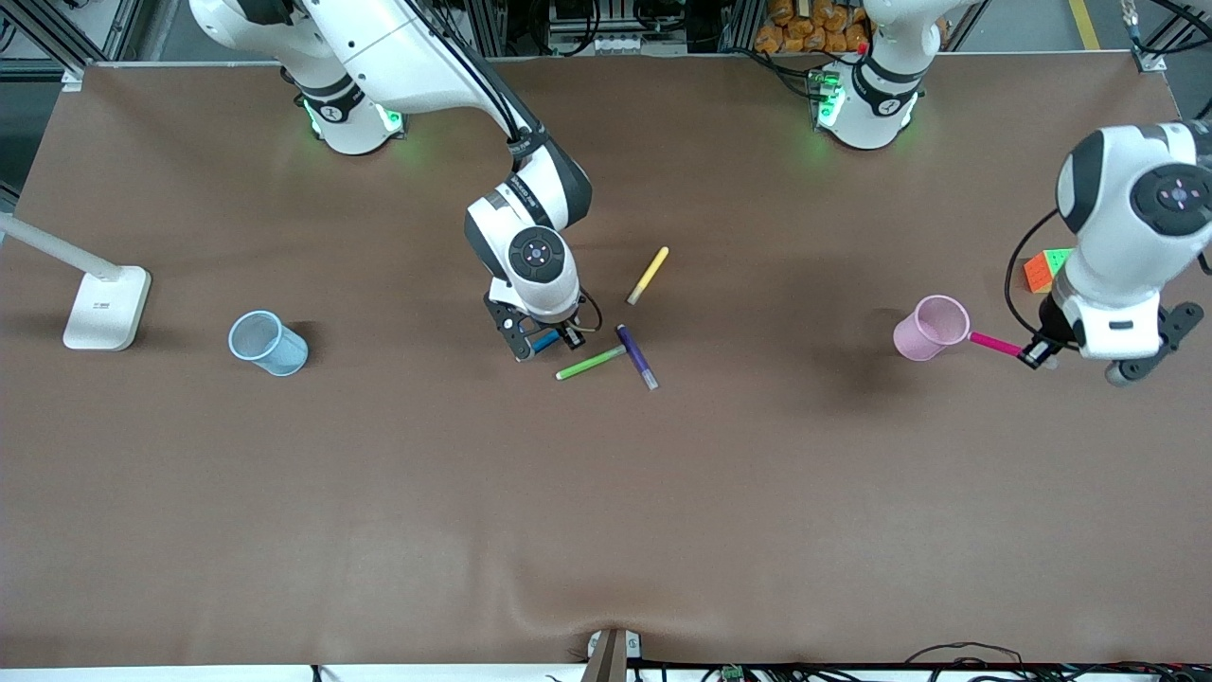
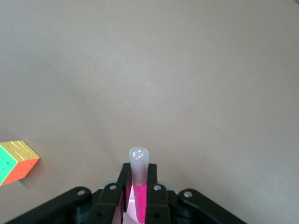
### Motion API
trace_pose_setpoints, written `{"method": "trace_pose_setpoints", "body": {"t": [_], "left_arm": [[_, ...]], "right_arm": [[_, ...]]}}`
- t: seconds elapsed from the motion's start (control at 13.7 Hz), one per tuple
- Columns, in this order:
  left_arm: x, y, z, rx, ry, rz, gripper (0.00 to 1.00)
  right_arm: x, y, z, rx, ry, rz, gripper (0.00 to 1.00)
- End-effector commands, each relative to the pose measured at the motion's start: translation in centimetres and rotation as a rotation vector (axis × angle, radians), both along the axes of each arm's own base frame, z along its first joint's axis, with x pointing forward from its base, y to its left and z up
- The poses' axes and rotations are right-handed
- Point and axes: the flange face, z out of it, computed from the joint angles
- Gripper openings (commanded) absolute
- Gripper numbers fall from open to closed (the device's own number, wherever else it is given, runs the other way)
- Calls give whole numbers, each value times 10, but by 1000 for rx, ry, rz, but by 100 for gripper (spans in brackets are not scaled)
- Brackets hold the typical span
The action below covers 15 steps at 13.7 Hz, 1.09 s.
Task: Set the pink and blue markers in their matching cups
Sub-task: 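Lower the pink marker into the pink cup with the left gripper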
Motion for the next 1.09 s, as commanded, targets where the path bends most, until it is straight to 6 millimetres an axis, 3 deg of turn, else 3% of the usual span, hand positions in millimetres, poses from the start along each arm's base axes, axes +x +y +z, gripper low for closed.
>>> {"method": "trace_pose_setpoints", "body": {"t": [0.0, 0.29, 0.66, 0.95, 1.02], "left_arm": [[-33, -5, 2, 31, -42, -20, 0], [-55, -20, -14, 22, -71, -53, 0], [-61, -23, -32, -5, -88, -70, 0], [-62, -23, -47, -19, -69, -75, 0], [-63, -24, -50, -24, -66, -74, 0]], "right_arm": [[-5, 2, -10, 5, 7, -23, 62], [-5, 6, -16, 25, -11, -30, 60], [-9, 13, -19, 37, -24, -23, 30], [-16, 17, -28, 26, -16, -4, 15], [-15, 16, -26, 24, -12, -4, 0]]}}
